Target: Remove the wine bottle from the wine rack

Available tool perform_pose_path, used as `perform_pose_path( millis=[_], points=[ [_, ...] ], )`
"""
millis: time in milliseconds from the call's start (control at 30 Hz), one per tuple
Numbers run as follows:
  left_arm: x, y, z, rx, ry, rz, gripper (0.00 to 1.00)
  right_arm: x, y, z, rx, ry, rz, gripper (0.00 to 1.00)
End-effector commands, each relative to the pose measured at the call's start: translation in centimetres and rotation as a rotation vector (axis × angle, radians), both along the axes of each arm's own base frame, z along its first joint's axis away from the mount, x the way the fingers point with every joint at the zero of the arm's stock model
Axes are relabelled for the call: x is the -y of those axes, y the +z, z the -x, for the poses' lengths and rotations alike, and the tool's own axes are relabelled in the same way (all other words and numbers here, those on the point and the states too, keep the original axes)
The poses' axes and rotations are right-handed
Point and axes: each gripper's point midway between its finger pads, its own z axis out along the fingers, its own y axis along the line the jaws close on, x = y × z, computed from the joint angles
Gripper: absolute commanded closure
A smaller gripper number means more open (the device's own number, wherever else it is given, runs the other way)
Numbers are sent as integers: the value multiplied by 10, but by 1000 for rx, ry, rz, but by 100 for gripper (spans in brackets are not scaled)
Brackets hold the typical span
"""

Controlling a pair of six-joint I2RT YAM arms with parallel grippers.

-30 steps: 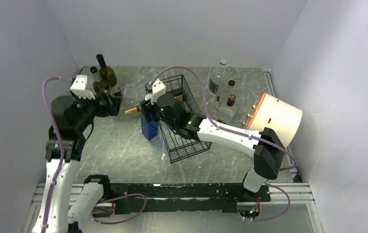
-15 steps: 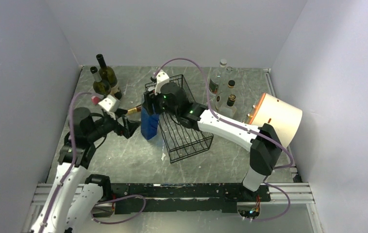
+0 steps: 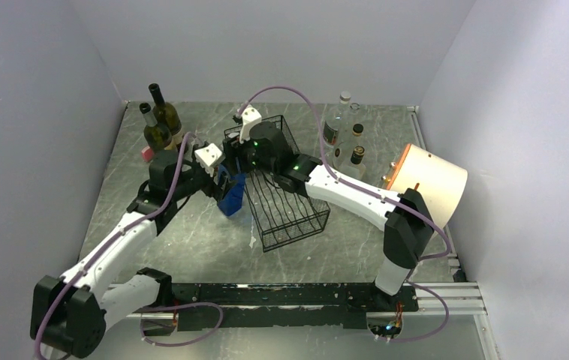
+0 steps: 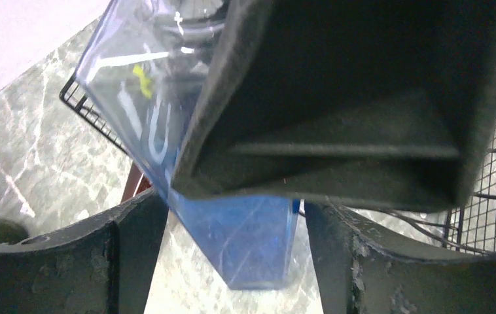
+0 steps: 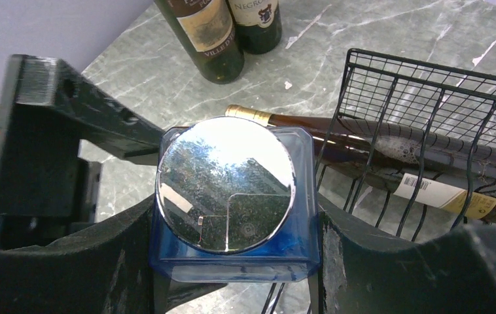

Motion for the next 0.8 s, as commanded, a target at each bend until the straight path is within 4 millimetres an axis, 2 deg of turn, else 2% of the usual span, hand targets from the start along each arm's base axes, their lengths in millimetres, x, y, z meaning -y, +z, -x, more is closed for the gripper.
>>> perform_pose_path(
  millis=[0, 200, 300, 433, 467, 500, 533, 600, 700, 767],
  points=[
    [24, 42, -12, 145, -94, 103, 22, -9, 62, 2, 81, 34, -165, 83],
    [26, 45, -12, 191, -97, 143, 35, -8, 65, 10, 60, 53, -198, 81],
    [28, 44, -10, 185, -121, 139, 37, -9, 64, 13, 48, 62, -211, 80],
    [30, 35, -14, 152, -128, 116, 35, -13, 64, 14, 38, 73, -222, 78],
    [30, 34, -15, 147, -129, 111, 38, -14, 64, 15, 35, 78, -223, 78],
    [30, 33, -15, 143, -127, 104, 46, -15, 62, 16, 30, 89, -222, 75],
    [28, 34, -17, 142, -113, 101, 54, -17, 63, 17, 27, 97, -221, 69],
    [23, 36, -20, 149, -77, 92, 63, -18, 63, 18, 23, 108, -214, 45],
    [14, 41, -20, 169, -27, 85, 67, -10, 75, 17, 37, 84, -215, 12],
    [11, 47, -18, 195, -16, 88, 70, -2, 91, 16, 61, 54, -229, 1]
  ],
)
